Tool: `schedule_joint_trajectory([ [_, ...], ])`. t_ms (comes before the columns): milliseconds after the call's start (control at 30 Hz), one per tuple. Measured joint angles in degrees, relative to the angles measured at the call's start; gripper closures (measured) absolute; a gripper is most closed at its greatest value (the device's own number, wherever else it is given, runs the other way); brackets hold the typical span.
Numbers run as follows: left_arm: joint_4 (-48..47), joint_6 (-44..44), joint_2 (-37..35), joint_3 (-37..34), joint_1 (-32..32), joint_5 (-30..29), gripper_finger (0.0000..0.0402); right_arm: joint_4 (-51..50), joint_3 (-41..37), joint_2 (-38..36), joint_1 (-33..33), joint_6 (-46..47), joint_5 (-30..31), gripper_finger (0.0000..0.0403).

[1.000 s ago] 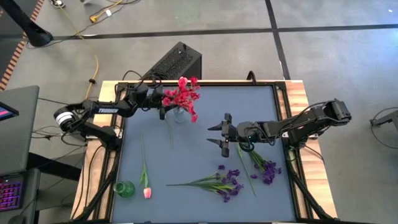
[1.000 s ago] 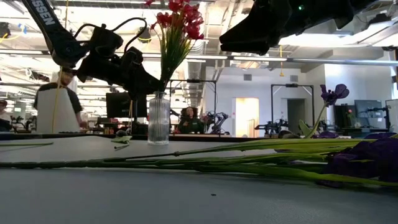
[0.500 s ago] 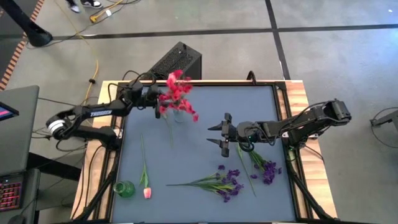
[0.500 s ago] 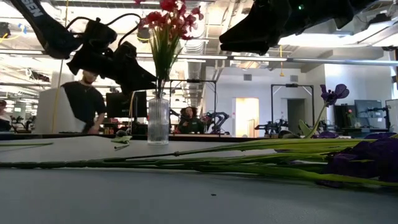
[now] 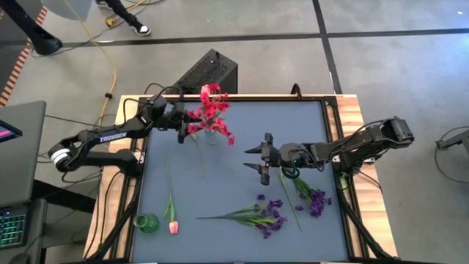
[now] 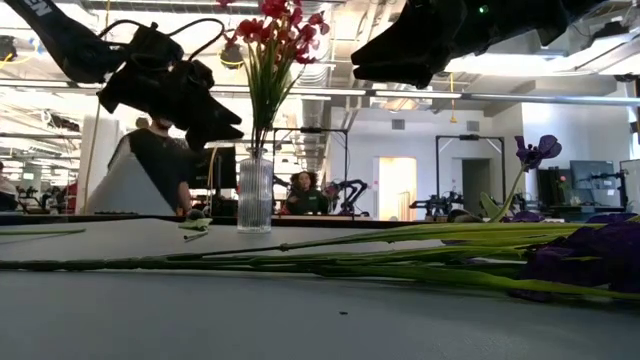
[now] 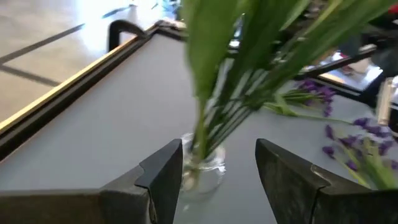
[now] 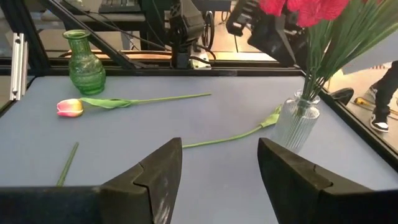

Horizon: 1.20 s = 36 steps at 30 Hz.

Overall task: Sort flowers into vase by color
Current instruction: Put the top violet flower into the green vase

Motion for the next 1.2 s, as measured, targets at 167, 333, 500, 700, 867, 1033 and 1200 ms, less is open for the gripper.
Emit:
schedule_joint_trajectory([
  [167, -4.25, 0.47, -2.87, 0.00, 0.00, 0.42, 0.0211, 0.00, 0.00, 0.00, 0.00, 0.10, 0.00, 0.0168],
  [333, -9.72, 1.57, -5.90, 0.01, 0.00, 0.40, 0.0211, 0.02, 0.00, 0.00, 0.00, 0.71, 0.00, 0.0168],
  [500, -13.95, 1.60, -8.39, 0.02, -1.36, 0.01, 0.0211, 0.00, 0.00, 0.00, -0.28, 2.45, 0.00, 0.0168],
  [700, -18.61, 1.59, -9.68, 0.02, -6.92, -2.88, 0.0211, -1.11, 0.00, 0.00, -1.24, 3.90, 0.00, 0.0168],
  [867, -22.93, 2.46, -9.68, 0.02, -12.10, -7.01, 0.0211, -3.05, 0.00, -0.02, -1.57, 6.83, -0.22, 0.0168],
  [1033, -26.20, 2.25, -9.68, 0.04, -16.49, -9.94, 0.0211, -6.19, 0.12, -0.23, -1.49, 8.83, -0.25, 0.0168],
  [1200, -26.98, -0.02, -9.68, 0.04, -21.51, -11.07, 0.0211, -20.04, 5.09, -1.56, -1.45, 11.81, -2.13, 0.0168],
])
